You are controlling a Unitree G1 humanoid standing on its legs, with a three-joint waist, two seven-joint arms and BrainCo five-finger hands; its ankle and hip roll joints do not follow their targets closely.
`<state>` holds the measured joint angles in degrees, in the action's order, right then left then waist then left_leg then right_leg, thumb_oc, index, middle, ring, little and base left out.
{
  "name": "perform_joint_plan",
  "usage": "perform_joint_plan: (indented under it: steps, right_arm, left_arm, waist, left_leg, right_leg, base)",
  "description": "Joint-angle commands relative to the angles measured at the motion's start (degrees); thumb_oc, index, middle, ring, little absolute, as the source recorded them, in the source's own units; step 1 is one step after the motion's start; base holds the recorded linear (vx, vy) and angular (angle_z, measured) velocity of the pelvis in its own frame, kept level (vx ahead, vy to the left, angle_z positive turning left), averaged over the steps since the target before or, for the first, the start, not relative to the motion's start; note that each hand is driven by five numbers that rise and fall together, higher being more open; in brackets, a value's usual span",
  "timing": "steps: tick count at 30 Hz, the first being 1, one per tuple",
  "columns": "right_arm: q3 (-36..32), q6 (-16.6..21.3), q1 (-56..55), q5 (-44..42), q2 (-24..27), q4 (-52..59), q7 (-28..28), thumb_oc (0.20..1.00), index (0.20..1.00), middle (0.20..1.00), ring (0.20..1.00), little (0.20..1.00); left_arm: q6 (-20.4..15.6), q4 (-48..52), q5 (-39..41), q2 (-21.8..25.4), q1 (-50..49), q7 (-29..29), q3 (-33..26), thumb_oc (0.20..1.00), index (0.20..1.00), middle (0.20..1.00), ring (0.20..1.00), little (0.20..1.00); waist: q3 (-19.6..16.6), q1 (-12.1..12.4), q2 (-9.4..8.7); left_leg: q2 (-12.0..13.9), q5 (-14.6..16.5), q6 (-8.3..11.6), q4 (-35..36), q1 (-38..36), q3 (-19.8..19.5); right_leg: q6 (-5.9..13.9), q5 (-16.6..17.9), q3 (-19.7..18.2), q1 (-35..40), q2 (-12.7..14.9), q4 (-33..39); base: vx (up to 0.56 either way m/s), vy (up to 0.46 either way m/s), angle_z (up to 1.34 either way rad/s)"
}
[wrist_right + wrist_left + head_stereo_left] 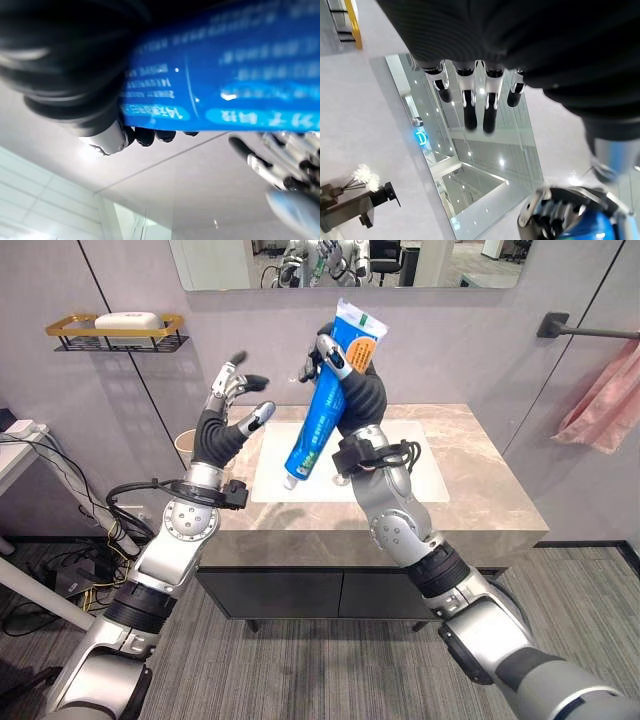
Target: Put brush and paste in cup on sink, flatten towel.
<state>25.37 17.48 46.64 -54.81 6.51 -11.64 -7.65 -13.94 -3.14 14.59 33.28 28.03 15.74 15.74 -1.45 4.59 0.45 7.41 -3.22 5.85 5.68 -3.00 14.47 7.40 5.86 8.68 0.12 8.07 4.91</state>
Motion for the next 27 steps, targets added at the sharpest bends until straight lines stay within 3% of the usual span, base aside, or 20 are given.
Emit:
perform_joint_plan:
  steps: [1,17,22,23,27]
  right_arm:
    - [-5.0,4.2,3.7,1.4,-2.0,1.9,-0.8,0.2,0.2,0.2,0.2,0.2]
    - [-11.9,6.7,1.2,2.9,-0.5,3.4,-3.8,0.2,0.2,0.2,0.2,0.2]
    - [-14.9,7.7,0.0,2.5,-0.7,4.1,-4.4,0.2,0.2,0.2,0.2,0.2]
    - [-15.3,7.7,-0.2,2.4,-0.8,4.6,-4.1,0.2,0.2,0.2,0.2,0.2]
    - [-15.3,7.6,-0.5,1.8,-1.2,3.7,-3.5,0.2,0.2,0.2,0.2,0.2]
  left_arm:
    - [-1.8,2.4,-1.6,2.4,0.4,1.8,-3.9,1.0,1.0,1.0,1.0,1.0]
    - [-3.1,5.2,1.3,3.2,-18.6,3.0,-18.3,1.0,1.0,1.0,1.0,1.0]
    - [-3.2,-1.4,11.4,-1.2,-25.7,1.0,-21.4,1.0,1.0,1.0,1.0,1.0]
    - [-3.1,-4.3,16.0,-2.5,-27.3,-0.9,-21.5,1.0,1.0,1.0,1.0,1.0]
    - [-2.9,-7.9,18.7,-3.5,-28.1,-2.2,-21.5,1.0,1.0,1.0,1.0,1.0]
  waist:
    - [-1.4,0.8,-3.01]
    - [0.7,4.4,-3.64]
    - [1.8,6.7,-4.0]
    - [2.3,7.5,-4.3]
    - [2.0,7.9,-4.57]
  left_leg:
    - [-1.0,1.8,-0.94,-0.7,-0.9,-3.6]
    - [-2.4,2.5,-2.49,-0.7,-0.2,-5.9]
    - [-4.9,2.7,-4.38,-0.9,-0.5,-7.3]
    - [-6.0,3.1,-4.9,-2.1,0.4,-7.8]
    - [-7.3,3.7,-5.5,-2.9,1.5,-8.3]
  right_leg:
    - [4.16,4.0,-1.7,0.5,5.7,0.1]
    - [4.1,3.7,-0.4,0.9,7.3,-2.0]
    - [4.59,5.1,0.3,1.7,9.2,-3.3]
    - [4.95,6.7,0.6,2.0,10.4,-3.6]
    - [5.56,8.9,0.6,1.9,11.6,-3.4]
  base:
    - [0.0,0.0,0.0]
    - [0.01,0.025,0.09]
    - [0.03,0.085,0.12]
    - [0.0,0.076,0.22]
    - [0.02,0.096,0.09]
